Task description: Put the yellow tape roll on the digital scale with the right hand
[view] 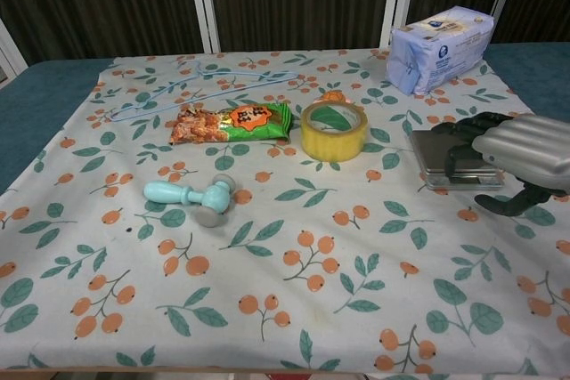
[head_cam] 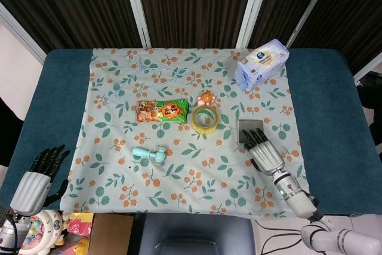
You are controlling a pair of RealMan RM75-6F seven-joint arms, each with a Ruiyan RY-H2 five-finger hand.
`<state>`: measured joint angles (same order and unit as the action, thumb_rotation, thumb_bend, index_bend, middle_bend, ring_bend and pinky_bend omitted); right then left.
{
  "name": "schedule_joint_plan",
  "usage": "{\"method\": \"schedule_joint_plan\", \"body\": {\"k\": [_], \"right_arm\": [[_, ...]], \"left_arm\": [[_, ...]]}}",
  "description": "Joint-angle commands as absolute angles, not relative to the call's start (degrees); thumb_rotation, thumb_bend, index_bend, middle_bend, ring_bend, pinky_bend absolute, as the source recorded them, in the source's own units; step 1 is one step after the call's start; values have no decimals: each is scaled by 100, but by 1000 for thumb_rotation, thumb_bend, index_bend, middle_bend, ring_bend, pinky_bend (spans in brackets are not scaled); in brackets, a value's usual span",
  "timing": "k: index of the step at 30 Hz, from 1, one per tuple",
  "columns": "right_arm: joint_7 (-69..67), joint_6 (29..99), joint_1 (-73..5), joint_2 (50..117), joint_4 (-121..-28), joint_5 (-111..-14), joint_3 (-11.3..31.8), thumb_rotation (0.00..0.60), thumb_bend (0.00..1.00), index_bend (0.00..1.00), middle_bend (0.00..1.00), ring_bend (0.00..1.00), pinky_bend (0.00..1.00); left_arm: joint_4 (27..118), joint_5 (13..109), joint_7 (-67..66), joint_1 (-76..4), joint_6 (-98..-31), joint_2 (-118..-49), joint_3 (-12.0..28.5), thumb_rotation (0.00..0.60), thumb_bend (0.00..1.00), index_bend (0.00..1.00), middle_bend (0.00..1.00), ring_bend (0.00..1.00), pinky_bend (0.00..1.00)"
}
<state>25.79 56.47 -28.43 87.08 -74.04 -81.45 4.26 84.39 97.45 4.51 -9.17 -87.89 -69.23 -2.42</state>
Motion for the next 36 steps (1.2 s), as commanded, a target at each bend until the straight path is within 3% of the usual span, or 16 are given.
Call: {"method": "schedule_joint_plan", "body": {"k": [1,30,36], "right_arm": [[2569,5628,-2871,8737,-7380,-8117,422,600,541,435,9,0,0],[2900,5398,-3092,8941,-7332,-7612,342,600,542,401,12,0,0],[2493,5963,-2917,8688,-7654,-7822,402,600,542,327,13,0,0]], "left_arm": [[8441,9740,465,-916,-8788,-6925,-240,600,465,0,0,11,92],[8443,9757,540,-902,-8822,-6895,-235,600,465,0,0,11,91],[8442,9764,574,-894,-8853,-6885,-228,600,465,0,0,11,92]]}}
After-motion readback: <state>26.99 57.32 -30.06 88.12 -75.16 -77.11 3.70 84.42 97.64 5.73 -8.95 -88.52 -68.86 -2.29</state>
